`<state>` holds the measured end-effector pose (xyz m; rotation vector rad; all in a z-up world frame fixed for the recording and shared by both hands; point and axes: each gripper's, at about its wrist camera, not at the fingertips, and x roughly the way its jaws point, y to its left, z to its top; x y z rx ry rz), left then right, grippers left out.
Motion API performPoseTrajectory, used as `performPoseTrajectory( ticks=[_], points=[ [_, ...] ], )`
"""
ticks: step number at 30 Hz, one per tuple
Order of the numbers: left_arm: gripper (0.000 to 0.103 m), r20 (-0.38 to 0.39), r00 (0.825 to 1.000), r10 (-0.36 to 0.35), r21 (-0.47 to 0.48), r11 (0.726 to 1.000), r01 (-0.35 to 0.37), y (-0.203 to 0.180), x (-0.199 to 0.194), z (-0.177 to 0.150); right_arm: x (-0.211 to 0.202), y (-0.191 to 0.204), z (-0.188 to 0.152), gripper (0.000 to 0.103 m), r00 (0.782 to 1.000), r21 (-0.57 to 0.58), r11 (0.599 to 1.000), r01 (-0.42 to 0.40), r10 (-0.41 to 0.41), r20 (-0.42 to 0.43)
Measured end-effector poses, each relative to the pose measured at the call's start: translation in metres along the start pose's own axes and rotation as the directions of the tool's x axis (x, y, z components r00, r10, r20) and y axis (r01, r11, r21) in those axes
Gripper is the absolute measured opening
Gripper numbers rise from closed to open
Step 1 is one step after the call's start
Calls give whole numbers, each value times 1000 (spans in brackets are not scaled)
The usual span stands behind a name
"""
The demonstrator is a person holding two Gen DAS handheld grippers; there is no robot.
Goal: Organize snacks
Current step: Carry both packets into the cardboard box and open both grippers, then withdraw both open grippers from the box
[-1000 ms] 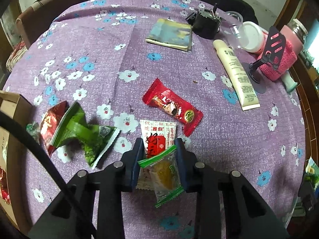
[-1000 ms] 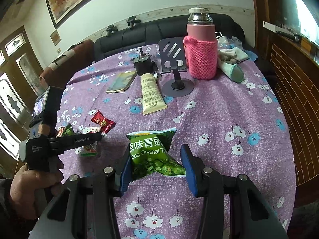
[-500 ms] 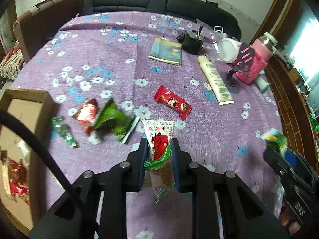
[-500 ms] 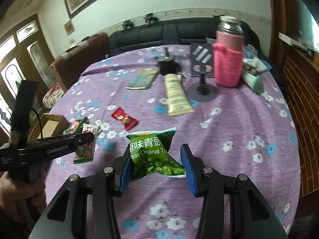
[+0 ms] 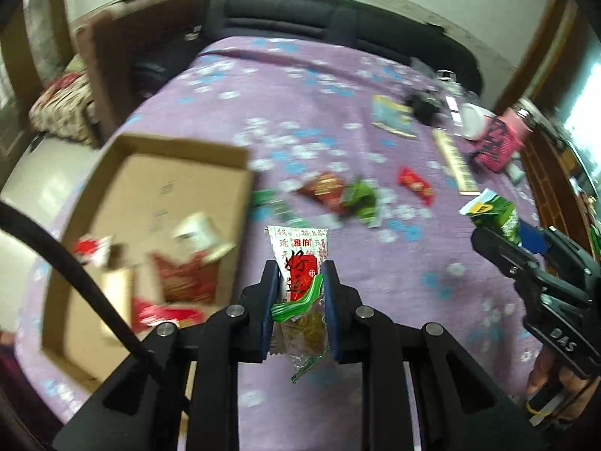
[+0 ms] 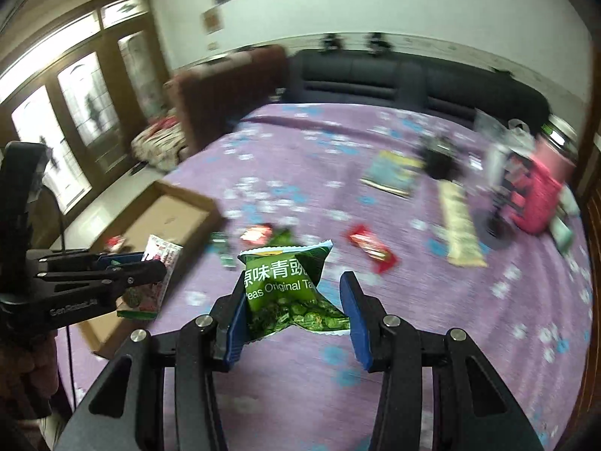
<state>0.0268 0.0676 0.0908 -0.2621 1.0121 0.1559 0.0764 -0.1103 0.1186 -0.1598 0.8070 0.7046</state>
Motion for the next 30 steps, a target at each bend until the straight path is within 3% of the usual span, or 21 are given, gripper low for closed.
performPoseTrajectory(
  ticks=[8,13,20,23,25,26,28,30],
  points=[
    [23,-23,996,85,-131,987,-88,79,-6,-9,45,94,31,46,985,-166,973,-163,151,-80],
    [23,-45,994,100,-171,979,-106,109,1,-15,84,132,48,46,965,-185,952,-242,216,-151],
    [23,-79,992,93,-192,976,-107,132,11,-16,136,170,57,46,947,-235,938,-256,194,-258],
    [24,-114,992,58,-211,974,-81,139,18,-16,148,179,58,49,938,-238,937,-255,179,-298],
    [26,-115,992,44,-243,967,-72,145,18,-16,153,181,60,59,936,-232,940,-250,173,-308],
    [30,-113,992,53,-248,965,-80,148,17,-15,153,182,61,67,934,-228,940,-254,177,-310],
    [64,-105,993,61,-257,963,-86,152,15,-14,154,184,63,74,936,-232,940,-252,177,-303],
    [74,-104,992,76,-241,965,-100,152,13,-13,153,186,66,77,937,-237,938,-252,175,-303]
  ],
)
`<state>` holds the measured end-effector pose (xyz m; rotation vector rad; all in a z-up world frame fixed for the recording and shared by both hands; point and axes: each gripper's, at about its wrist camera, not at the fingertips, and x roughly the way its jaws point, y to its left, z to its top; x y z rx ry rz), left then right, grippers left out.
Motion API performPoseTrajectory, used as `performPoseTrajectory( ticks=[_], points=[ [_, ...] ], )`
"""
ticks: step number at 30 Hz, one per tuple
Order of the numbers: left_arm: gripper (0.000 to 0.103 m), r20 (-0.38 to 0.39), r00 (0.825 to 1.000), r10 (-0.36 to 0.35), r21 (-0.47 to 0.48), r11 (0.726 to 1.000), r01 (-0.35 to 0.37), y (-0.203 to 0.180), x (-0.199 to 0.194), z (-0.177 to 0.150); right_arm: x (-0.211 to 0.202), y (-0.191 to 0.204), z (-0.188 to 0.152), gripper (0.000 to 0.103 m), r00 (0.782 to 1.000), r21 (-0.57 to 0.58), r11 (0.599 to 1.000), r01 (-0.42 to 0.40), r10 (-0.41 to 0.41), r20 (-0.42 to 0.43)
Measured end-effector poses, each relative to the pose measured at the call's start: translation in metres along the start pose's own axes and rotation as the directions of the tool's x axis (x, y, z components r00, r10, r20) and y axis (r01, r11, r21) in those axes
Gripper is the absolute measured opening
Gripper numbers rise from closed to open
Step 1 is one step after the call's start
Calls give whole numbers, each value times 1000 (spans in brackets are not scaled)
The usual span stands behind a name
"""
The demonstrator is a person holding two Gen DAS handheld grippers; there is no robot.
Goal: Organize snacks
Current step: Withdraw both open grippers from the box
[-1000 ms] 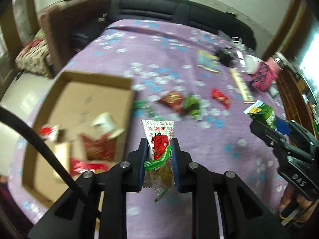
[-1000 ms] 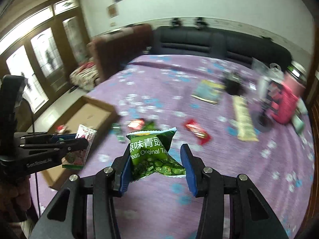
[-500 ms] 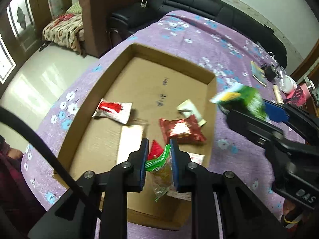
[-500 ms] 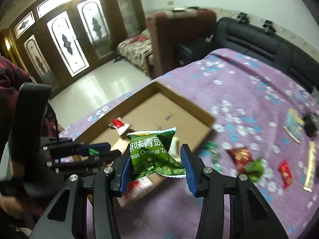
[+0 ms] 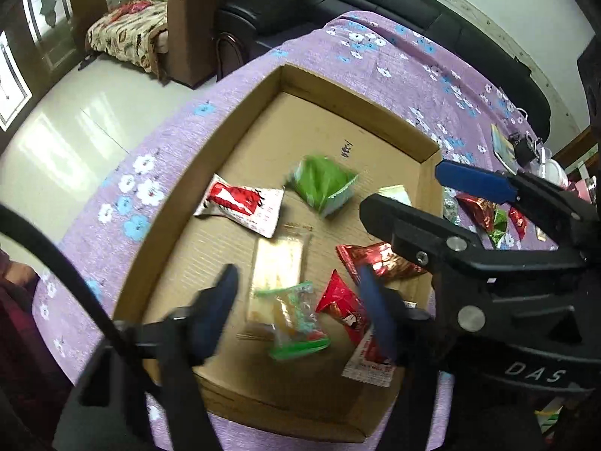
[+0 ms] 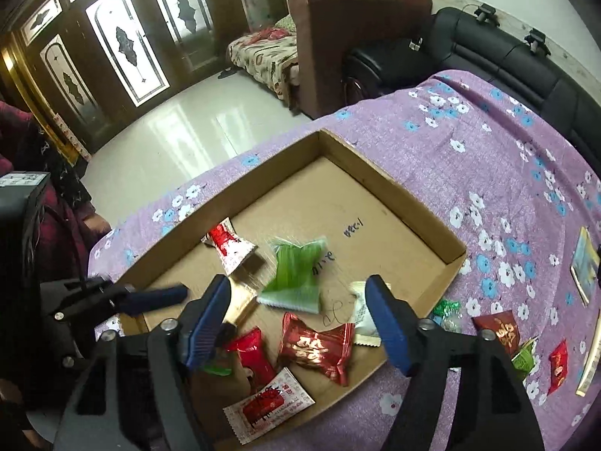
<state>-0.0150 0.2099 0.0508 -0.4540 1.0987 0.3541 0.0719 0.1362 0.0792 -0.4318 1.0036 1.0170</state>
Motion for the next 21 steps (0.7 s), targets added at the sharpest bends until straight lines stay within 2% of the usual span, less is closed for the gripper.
performPoseTrajectory(
  ticks=[4,12,16,21],
  points=[
    [79,-4,1000,8,1,1000,-8,1,-2,0,-3,1,2,78,1000,6,1000,0,0,4],
    [81,-9,1000,8,35,999,-8,-10,-6,-3,-39,-16,-4,78,997,52,999,-2,-3,84],
    [85,-11,1000,8,80,997,-7,-25,-10,-6,-66,-31,-20,78,991,92,996,18,-30,131],
    [89,-2,1000,23,108,994,-23,-43,-7,-9,-85,-51,-43,78,989,138,989,51,-70,132]
  ],
)
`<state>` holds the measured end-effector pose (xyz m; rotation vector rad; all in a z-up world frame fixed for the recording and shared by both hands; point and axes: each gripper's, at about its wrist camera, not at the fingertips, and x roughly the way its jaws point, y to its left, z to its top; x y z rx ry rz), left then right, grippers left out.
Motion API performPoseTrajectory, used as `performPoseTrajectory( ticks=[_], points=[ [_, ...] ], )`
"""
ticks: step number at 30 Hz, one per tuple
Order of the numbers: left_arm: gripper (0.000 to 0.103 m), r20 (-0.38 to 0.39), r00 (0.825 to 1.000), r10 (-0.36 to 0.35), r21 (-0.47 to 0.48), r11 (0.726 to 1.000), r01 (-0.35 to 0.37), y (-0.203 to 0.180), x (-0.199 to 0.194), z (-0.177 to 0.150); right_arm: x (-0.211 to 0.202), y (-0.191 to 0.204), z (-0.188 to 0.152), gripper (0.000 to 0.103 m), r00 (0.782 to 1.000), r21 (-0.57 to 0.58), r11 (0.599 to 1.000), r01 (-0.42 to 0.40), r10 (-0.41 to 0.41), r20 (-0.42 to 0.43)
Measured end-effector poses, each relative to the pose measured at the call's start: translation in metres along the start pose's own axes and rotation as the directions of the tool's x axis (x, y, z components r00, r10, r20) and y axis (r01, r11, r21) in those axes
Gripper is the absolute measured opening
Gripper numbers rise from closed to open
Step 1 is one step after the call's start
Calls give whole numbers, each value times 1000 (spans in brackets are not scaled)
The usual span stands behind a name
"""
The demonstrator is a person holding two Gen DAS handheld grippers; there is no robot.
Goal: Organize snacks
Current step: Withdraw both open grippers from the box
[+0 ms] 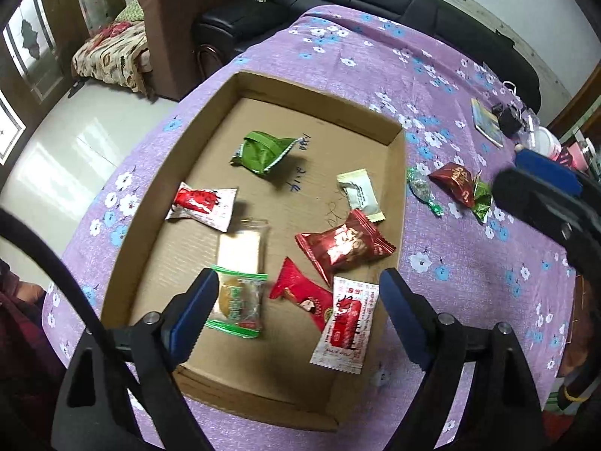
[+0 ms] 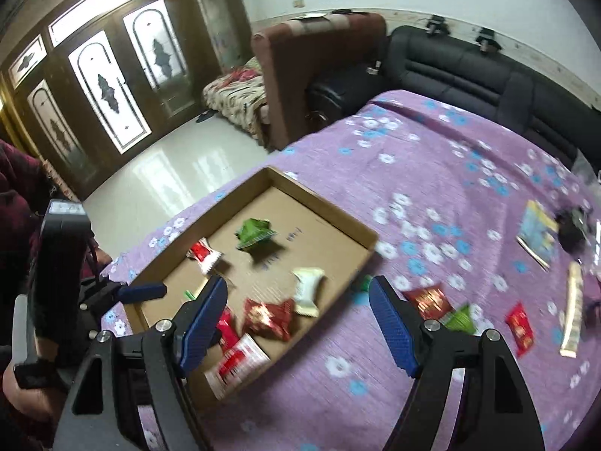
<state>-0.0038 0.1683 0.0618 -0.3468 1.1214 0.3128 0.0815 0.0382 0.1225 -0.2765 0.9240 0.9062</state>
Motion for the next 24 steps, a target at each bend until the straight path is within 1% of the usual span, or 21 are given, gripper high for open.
performPoseTrajectory(
  ticks=[7,16,24],
  points=[
    [100,5,1000,15,15,1000,-15,-13,0,-1,-9,-14,-18,78,1000,38,999,16,-16,-10],
    [101,7,1000,24,11,1000,-24,-13,-4,-3,-17,-3,-22,80,1000,25,1000,2,-2,6],
    [102,19,1000,9,22,1000,-9,-22,-13,-3,-28,-18,-33,80,999,58,998,25,-27,22]
  ],
)
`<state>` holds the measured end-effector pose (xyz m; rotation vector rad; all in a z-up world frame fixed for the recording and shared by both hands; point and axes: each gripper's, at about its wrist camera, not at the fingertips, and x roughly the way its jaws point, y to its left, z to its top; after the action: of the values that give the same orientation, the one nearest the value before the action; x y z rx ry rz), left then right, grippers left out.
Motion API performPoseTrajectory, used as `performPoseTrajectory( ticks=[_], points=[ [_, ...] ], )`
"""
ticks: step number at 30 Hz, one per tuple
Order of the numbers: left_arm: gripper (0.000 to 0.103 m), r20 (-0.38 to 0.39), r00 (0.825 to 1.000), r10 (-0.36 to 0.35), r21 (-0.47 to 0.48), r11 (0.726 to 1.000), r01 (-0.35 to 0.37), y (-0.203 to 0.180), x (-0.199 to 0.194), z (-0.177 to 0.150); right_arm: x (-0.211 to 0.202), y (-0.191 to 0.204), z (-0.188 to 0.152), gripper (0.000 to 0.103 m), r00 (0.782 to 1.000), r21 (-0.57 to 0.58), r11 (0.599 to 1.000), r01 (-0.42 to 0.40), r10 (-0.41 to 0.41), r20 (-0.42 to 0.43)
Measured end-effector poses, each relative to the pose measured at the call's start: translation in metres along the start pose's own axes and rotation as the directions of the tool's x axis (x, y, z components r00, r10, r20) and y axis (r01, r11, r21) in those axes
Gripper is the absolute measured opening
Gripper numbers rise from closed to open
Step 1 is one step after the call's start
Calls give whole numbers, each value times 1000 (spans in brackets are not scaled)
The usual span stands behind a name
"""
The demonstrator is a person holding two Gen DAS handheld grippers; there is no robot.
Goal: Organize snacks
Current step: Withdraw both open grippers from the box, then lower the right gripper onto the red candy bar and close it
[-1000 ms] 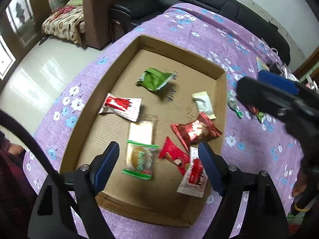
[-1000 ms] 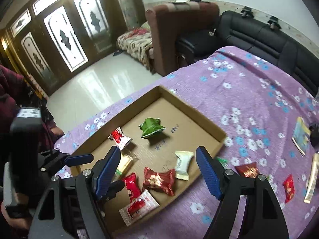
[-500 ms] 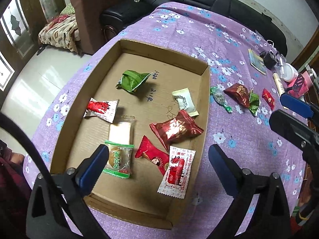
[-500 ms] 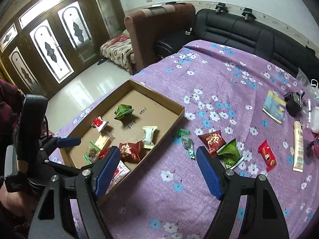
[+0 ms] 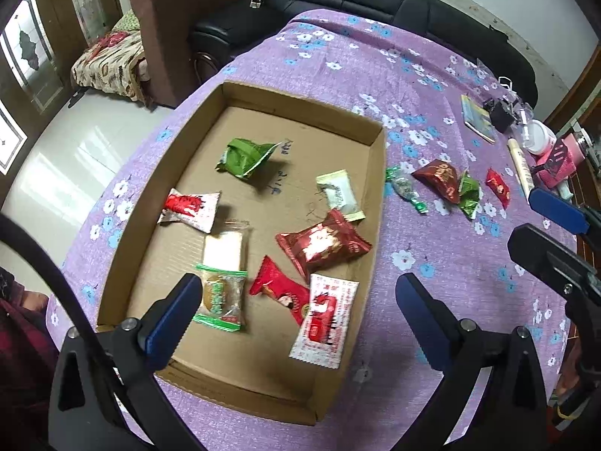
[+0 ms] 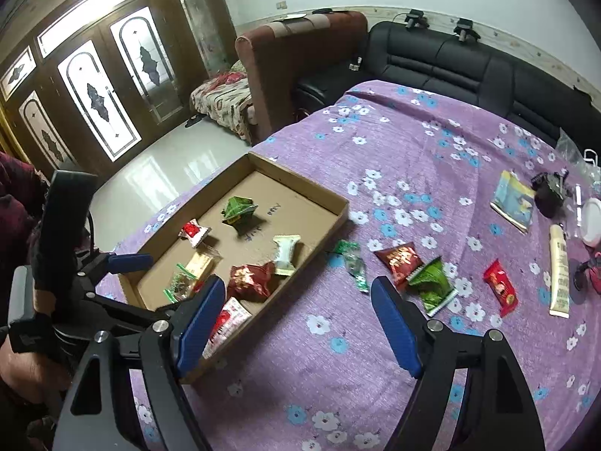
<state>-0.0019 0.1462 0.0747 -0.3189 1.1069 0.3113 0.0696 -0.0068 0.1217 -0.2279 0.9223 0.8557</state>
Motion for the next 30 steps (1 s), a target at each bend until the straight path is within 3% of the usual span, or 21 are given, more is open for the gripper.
performPoseTrajectory(
  ticks=[15,21,27,30],
  points=[
    [103,-10,997,-72,172,982,72,-82,-1,-10,-32,-94,-45,81,994,182,978,105,-108,10],
    [103,-22,999,-37,255,966,42,-114,14,-24,-26,-130,-61,81,980,208,958,199,-198,-28],
    [103,-50,998,-40,276,960,52,-128,23,-37,-1,-146,-50,81,958,72,955,288,-286,-30],
    [103,-57,998,-33,285,957,48,-130,24,-42,17,-164,-38,81,956,22,956,294,-293,-30]
  ],
)
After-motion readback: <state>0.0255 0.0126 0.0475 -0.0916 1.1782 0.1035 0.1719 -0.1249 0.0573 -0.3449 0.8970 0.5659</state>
